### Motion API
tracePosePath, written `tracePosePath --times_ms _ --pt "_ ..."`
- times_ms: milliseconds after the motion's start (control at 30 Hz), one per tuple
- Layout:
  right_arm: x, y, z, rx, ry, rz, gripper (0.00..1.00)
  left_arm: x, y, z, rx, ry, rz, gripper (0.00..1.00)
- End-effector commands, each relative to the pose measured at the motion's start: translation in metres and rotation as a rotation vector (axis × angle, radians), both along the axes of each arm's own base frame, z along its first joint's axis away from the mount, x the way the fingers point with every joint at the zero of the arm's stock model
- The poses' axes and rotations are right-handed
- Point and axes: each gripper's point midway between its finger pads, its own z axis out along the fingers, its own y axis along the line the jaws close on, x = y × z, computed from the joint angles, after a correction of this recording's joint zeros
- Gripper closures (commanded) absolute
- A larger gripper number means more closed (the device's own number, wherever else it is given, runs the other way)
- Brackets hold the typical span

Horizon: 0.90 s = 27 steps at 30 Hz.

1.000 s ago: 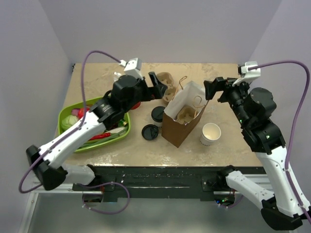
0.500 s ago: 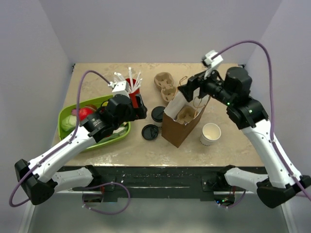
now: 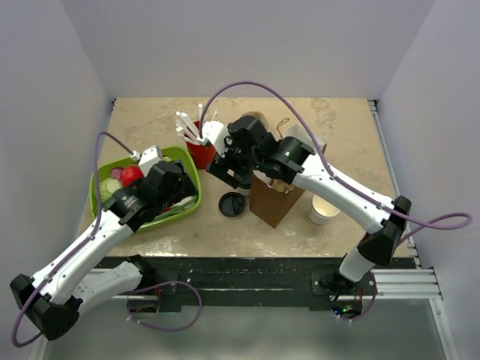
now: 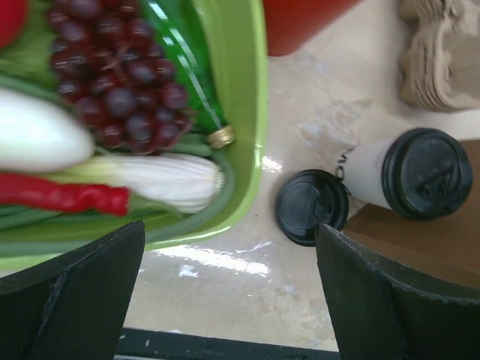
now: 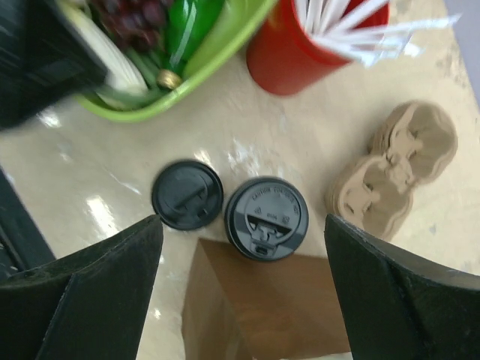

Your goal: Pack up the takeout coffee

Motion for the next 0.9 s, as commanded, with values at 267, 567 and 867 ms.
tracePosePath --times_ms 267,567,867 --pt "0.014 -0.050 0.004 -0.092 -0.080 -0.232 0.06 0.025 -0.034 0.079 -0.087 -0.310 -0.225 0.00" --pt "-0.001 -0.127 0.067 0.177 -0.144 -0.612 0.06 0.078 -0.134 0.055 -0.100 -0.182 -0.565 0.10" --pt "-0.008 -0.206 0.074 0.160 -0.276 -0.904 0.04 0.067 -0.151 0.007 -0.212 0.042 -0.446 0.14"
